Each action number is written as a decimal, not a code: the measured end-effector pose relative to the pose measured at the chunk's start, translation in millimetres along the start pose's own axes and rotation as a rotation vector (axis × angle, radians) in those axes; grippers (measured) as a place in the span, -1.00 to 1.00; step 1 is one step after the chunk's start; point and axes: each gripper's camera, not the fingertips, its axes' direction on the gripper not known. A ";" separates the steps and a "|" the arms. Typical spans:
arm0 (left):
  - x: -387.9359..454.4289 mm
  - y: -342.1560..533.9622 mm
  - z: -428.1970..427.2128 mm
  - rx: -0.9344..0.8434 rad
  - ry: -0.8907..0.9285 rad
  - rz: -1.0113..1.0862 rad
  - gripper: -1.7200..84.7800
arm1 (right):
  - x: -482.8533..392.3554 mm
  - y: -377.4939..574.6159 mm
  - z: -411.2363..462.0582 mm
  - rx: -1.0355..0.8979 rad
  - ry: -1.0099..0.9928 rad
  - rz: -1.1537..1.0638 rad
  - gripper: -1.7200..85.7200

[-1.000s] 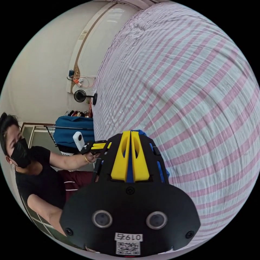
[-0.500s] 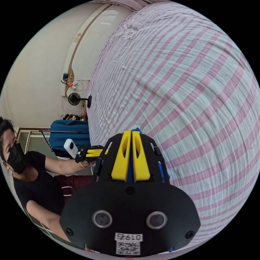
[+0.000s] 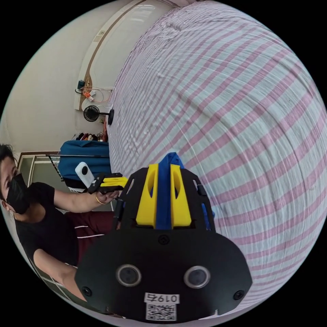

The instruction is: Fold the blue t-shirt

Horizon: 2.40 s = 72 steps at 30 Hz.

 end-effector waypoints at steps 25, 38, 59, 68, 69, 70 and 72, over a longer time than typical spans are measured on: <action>8.8 -18.2 13.5 -0.066 -0.030 0.012 -0.94 | -118.3 -47.6 98.0 -0.240 0.469 -0.302 -0.85; 18.6 -21.7 17.1 -0.092 -0.039 0.017 -0.94 | -167.5 -48.4 143.4 -0.267 0.529 -0.360 -0.97; 24.7 -37.5 3.2 -0.092 -0.123 -0.027 -0.94 | -259.4 14.0 183.3 0.115 0.697 -0.266 -0.97; 9.0 -52.0 -19.5 -0.045 -0.045 -0.001 -0.92 | -315.8 98.3 229.2 0.356 0.462 -0.096 -0.90; 11.8 -56.1 -16.4 -0.069 -0.070 0.037 -0.91 | -324.6 107.1 240.8 0.355 0.469 -0.085 -0.87; 14.2 -60.3 -13.4 -0.076 -0.092 0.083 -0.90 | -328.5 109.9 246.7 0.349 0.472 -0.080 -0.85; 13.2 -67.9 -8.7 -0.088 -0.070 0.150 -0.86 | -340.4 110.2 265.4 0.326 0.503 -0.064 -0.75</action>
